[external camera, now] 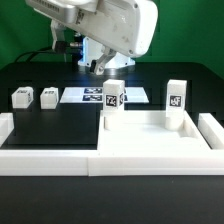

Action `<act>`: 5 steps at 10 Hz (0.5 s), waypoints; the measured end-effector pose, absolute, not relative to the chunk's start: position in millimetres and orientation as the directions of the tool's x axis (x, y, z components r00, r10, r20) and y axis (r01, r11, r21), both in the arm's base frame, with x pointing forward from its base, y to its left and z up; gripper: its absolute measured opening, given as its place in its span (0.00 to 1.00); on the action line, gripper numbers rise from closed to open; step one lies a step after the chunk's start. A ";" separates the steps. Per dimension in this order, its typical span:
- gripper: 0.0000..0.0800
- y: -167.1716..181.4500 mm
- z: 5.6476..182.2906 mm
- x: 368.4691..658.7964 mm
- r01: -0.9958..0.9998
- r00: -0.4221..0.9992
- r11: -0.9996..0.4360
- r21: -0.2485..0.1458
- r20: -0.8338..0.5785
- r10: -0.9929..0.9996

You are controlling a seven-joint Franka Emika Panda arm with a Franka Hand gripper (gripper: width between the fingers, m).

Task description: Assemble square table

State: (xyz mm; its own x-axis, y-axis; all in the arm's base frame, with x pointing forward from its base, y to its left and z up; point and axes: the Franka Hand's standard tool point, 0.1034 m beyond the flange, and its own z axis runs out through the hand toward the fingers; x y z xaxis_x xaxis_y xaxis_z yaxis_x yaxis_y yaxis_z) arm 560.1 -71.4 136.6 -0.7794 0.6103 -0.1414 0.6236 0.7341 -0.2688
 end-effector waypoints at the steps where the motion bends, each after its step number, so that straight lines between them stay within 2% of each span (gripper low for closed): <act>1: 0.81 -71.7 136.1 560.0 0.652 -0.756 0.711 -0.264 -0.150 0.638; 3: 0.81 -71.4 134.2 558.3 0.776 -0.628 0.589 -0.225 -0.193 0.754; 4: 0.81 -74.0 124.4 544.5 0.839 -0.543 0.517 -0.168 -0.204 0.814; 5: 0.81 -81.4 117.2 524.9 0.881 -0.470 0.443 -0.165 -0.206 0.858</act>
Offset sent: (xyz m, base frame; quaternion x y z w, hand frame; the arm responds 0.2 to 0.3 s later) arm -0.0617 -0.0078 -0.0266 -0.0775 0.0306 0.2798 0.9564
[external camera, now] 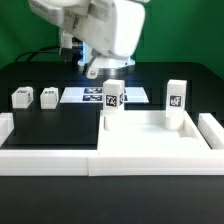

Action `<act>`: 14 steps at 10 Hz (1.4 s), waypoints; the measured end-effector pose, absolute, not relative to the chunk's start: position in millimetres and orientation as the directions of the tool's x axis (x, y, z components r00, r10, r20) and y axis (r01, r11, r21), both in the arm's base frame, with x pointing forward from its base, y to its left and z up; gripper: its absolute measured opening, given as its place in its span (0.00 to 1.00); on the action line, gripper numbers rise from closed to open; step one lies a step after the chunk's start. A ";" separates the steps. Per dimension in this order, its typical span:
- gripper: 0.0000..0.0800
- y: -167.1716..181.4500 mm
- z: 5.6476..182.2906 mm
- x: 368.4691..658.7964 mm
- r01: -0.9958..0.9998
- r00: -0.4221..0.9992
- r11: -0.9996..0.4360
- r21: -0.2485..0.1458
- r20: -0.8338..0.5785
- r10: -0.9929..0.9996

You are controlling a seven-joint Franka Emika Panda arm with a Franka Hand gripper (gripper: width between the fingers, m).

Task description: Assemble square table

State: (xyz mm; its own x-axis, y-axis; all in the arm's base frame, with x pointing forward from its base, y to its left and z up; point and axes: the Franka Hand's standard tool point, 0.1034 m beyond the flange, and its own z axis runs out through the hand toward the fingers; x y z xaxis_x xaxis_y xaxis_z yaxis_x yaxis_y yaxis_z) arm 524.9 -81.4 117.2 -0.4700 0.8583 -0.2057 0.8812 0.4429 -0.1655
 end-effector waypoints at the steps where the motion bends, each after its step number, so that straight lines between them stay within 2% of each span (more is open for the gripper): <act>1: 0.81 -86.6 109.0 512.6 0.935 -0.349 0.326 -0.139 -0.210 0.913; 3: 0.81 -93.2 90.5 484.2 0.991 -0.085 0.060 -0.121 -0.213 0.973; 4: 0.81 -93.8 82.2 468.0 0.987 0.040 -0.072 -0.147 -0.212 0.976; 5: 0.81 -92.7 80.4 462.7 0.972 0.140 -0.174 -0.155 -0.211 0.968; 7: 0.81 -89.8 80.1 462.5 0.951 0.243 -0.275 -0.140 -0.210 0.947; 10: 0.81 -86.9 79.9 462.8 0.882 0.431 -0.461 -0.096 -0.231 0.872; 11: 0.81 -86.8 79.6 462.1 0.831 0.521 -0.550 -0.080 -0.232 0.821; 12: 0.81 -101.2 76.2 452.1 0.738 0.637 -0.668 -0.096 -0.224 0.737; 14: 0.81 -123.3 70.5 433.1 0.541 0.799 -0.837 -0.075 -0.264 0.540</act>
Offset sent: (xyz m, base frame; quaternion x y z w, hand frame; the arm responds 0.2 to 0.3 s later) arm -0.0642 -0.0136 -0.0349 0.1173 0.0328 0.3291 0.9364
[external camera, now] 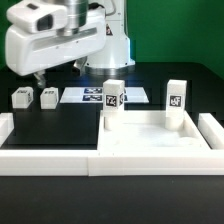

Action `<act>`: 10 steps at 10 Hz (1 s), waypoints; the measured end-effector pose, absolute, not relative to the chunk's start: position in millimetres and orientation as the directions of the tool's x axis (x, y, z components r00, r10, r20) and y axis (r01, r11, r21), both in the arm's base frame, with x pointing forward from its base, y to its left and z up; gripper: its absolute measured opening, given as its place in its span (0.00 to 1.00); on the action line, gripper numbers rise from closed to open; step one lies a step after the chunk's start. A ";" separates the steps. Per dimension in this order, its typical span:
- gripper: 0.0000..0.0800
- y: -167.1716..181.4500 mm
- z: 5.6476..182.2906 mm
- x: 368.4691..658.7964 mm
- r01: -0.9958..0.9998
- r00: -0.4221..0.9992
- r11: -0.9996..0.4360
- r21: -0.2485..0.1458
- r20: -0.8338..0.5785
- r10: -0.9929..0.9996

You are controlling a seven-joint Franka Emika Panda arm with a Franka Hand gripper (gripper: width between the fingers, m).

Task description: Assemble square table

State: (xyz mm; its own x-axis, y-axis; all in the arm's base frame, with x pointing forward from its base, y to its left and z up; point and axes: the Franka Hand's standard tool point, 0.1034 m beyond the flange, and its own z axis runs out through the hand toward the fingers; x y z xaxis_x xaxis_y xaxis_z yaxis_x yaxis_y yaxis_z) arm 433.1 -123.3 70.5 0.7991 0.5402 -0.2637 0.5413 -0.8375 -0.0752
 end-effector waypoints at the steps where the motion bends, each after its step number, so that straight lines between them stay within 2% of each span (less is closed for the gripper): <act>1: 0.81 -130.6 69.4 424.4 0.394 0.873 -0.916 -0.069 -0.284 0.397; 4: 0.81 -128.6 67.4 423.6 0.200 0.936 -0.979 -0.033 -0.288 0.201; 6: 0.81 -125.9 67.2 423.7 0.154 0.944 -0.988 -0.027 -0.290 0.155; 7: 0.81 -125.2 65.3 420.7 0.151 0.938 -0.988 -0.037 -0.309 0.155; 8: 0.81 -134.1 53.9 408.1 0.077 0.933 -0.995 -0.067 -0.346 0.096; 9: 0.81 -140.4 49.5 401.5 0.065 0.925 -0.995 -0.071 -0.371 0.087; 10: 0.81 -141.0 46.4 387.4 0.047 0.876 -0.994 -0.096 -0.475 0.087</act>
Offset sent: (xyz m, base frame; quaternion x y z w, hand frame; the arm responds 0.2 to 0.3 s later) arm 0.0000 0.0000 0.0000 0.0000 0.0000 0.1938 0.9810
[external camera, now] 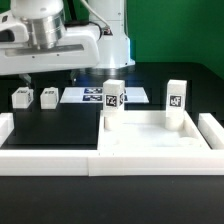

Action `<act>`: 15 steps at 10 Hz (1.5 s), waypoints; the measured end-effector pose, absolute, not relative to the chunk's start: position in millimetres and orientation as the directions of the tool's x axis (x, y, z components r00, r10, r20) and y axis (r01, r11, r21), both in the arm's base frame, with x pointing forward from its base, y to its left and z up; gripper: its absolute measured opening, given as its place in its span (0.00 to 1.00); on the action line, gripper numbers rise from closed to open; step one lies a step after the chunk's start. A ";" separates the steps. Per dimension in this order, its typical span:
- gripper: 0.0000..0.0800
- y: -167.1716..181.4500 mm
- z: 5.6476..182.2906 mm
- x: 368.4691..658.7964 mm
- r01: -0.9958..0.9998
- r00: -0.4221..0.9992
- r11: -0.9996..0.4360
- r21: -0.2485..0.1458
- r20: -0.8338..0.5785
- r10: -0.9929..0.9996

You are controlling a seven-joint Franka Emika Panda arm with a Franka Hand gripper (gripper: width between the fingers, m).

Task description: Assemble square table

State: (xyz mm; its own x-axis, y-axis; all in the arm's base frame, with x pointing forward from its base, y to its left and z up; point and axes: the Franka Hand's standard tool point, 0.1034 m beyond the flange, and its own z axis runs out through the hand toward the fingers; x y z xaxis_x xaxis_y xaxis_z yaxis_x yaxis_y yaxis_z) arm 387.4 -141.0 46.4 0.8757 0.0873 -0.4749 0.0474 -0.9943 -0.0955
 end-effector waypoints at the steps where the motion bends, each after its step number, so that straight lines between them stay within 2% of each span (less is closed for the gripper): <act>1: 0.81 -139.2 40.3 384.6 0.028 0.830 -0.993 -0.116 -0.551 0.088; 6: 0.81 -124.8 30.9 387.1 0.015 0.648 -0.983 -0.184 -0.747 0.149; 9: 0.81 -135.3 28.1 380.5 0.061 0.599 -0.986 -0.153 -0.785 0.159; 15: 0.81 -137.9 29.6 382.0 0.093 0.603 -0.974 -0.208 -0.766 0.221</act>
Offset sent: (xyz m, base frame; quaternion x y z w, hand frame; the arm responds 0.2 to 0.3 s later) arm 0.0000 0.0000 0.0000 0.0000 -0.1938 0.0000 0.9810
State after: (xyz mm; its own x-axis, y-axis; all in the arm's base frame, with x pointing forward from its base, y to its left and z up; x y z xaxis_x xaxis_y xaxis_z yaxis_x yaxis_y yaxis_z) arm 382.0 -137.9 29.6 0.6031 0.2210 -0.7664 0.0928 -0.9738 -0.2077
